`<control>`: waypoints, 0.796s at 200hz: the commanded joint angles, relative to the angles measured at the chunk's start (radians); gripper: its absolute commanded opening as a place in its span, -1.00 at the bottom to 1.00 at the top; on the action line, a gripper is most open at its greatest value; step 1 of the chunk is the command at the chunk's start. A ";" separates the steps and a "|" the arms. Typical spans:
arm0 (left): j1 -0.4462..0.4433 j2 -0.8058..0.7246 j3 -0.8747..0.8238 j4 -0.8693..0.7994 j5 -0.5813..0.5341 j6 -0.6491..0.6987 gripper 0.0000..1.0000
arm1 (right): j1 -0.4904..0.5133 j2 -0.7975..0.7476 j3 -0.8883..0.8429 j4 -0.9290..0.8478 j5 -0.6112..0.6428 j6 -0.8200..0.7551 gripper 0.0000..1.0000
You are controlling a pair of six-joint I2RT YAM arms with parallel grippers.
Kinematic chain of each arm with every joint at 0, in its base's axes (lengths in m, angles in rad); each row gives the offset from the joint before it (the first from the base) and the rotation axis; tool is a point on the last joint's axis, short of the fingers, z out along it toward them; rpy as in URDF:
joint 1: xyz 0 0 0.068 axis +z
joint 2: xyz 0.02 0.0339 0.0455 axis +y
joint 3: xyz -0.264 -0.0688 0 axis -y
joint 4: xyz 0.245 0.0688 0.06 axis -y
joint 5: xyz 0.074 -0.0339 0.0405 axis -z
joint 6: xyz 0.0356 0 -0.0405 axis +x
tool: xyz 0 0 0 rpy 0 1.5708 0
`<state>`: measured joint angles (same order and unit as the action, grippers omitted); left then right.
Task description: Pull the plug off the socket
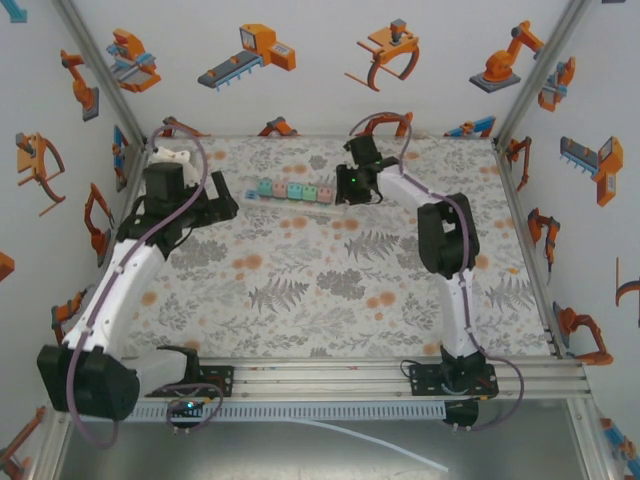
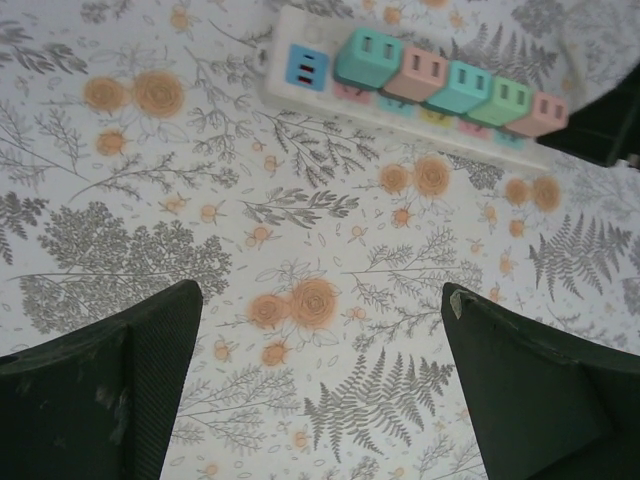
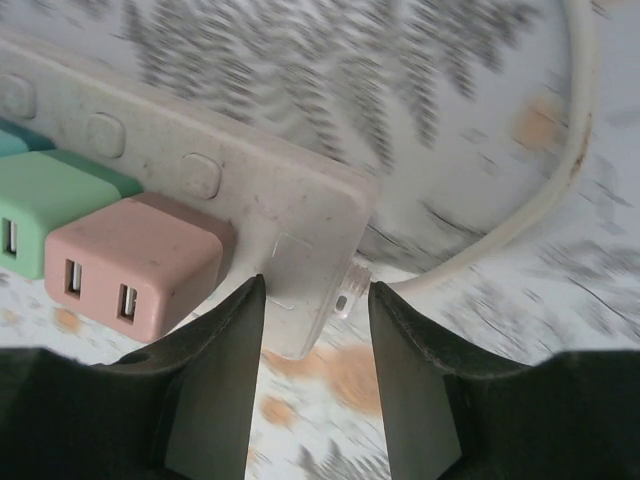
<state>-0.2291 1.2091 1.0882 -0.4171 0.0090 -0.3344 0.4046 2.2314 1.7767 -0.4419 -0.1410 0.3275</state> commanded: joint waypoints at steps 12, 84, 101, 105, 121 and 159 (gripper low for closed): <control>-0.058 0.154 0.126 0.025 -0.151 -0.111 0.97 | -0.110 -0.048 -0.178 -0.175 0.136 -0.130 -0.12; -0.111 0.235 0.146 0.123 -0.151 -0.085 0.97 | -0.202 -0.028 -0.086 -0.212 0.084 -0.116 -0.09; -0.111 0.217 0.132 0.125 -0.128 -0.055 0.99 | -0.202 -0.035 -0.059 -0.222 0.036 -0.109 -0.09; -0.111 0.212 0.127 0.128 -0.124 -0.048 1.00 | -0.202 -0.043 -0.056 -0.221 0.028 -0.106 -0.09; -0.111 0.199 0.109 0.148 -0.079 0.006 0.97 | -0.203 -0.094 -0.060 -0.212 0.023 -0.094 -0.07; -0.111 0.247 0.114 0.174 0.145 0.214 0.94 | -0.202 -0.238 -0.094 -0.184 0.034 -0.051 0.04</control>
<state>-0.3397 1.4380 1.2076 -0.2890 -0.0166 -0.2852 0.2039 2.1174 1.7012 -0.6113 -0.1154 0.2459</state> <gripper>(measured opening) 0.973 0.505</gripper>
